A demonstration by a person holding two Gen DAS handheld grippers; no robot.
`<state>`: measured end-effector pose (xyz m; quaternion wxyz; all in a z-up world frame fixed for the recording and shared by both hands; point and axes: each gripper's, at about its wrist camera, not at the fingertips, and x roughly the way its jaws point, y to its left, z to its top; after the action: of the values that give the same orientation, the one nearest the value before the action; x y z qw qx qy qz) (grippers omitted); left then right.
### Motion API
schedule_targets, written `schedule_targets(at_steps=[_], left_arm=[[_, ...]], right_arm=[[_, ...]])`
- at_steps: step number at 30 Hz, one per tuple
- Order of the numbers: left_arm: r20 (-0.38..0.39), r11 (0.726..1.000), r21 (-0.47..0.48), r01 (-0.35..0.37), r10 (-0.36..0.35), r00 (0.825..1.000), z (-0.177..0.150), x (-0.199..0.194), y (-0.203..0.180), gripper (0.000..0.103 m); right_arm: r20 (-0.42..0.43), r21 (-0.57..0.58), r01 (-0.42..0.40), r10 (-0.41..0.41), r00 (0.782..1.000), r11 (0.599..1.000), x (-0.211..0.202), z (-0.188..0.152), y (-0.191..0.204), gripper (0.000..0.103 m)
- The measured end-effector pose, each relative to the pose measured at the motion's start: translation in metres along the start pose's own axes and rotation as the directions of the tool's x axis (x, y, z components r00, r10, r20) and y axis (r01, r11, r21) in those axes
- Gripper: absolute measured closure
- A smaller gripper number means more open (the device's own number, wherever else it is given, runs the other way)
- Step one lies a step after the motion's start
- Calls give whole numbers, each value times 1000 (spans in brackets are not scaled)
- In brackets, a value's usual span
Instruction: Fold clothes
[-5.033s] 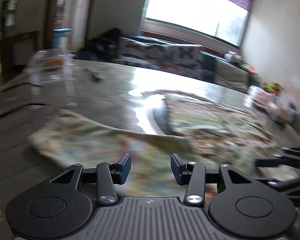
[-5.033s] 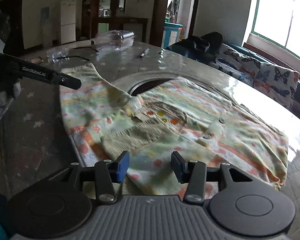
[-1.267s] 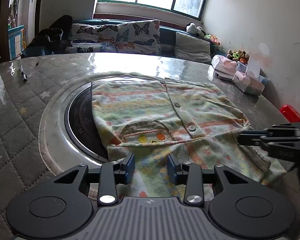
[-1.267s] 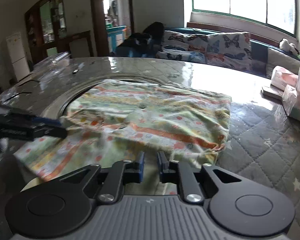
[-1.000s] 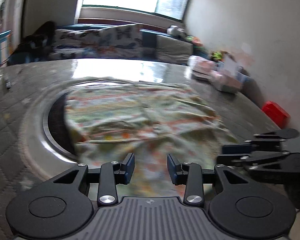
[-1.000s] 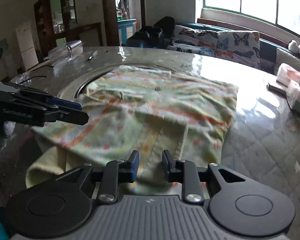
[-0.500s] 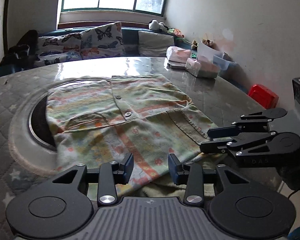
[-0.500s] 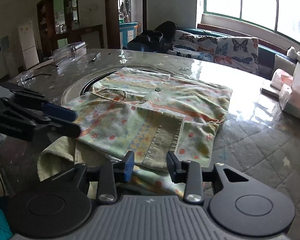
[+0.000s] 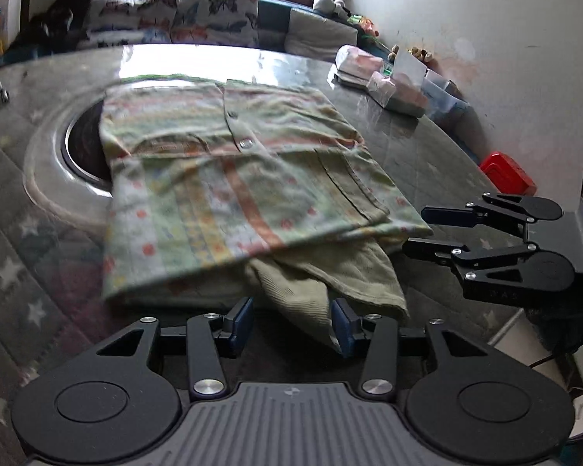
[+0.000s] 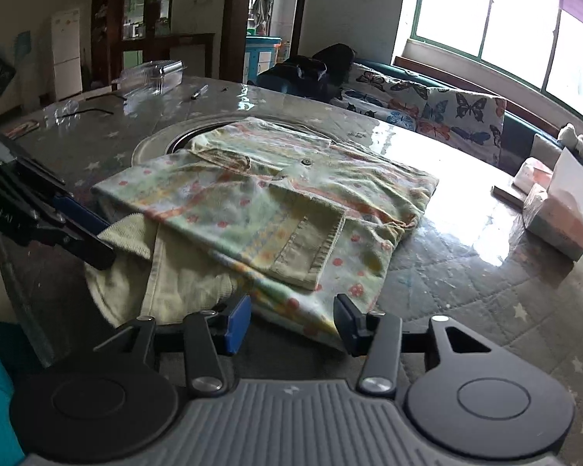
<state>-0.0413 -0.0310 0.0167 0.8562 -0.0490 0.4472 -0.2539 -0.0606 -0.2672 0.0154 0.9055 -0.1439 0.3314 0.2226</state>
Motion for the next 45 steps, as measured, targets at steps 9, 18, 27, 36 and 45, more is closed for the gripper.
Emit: schedule_targets(at_steps=[9,18,27,36,45], left_arm=[[23,996,-57,67,-65,998,20,-3,5,89],[101,988,-96,120,-110,989,56,-12,14,92],[105,989,-93,116,-107,989,64,-8,32,90],[220,998,63,-24,9,975,28,-39,43,51],[319,902,361,-236,119,940,8,-23,25,51]], right_arm=[[2,-140,-14,15,1000,990,-1,-13,20,44],[87,-196,-47,65,994,979,12,7,31,41],[102,13,-205,203,974,979,41,39,13,81],[141,130,-218,200,970,967,47,63,-7,89],[158,140,-202,180,971,969,45,71,-6,91]])
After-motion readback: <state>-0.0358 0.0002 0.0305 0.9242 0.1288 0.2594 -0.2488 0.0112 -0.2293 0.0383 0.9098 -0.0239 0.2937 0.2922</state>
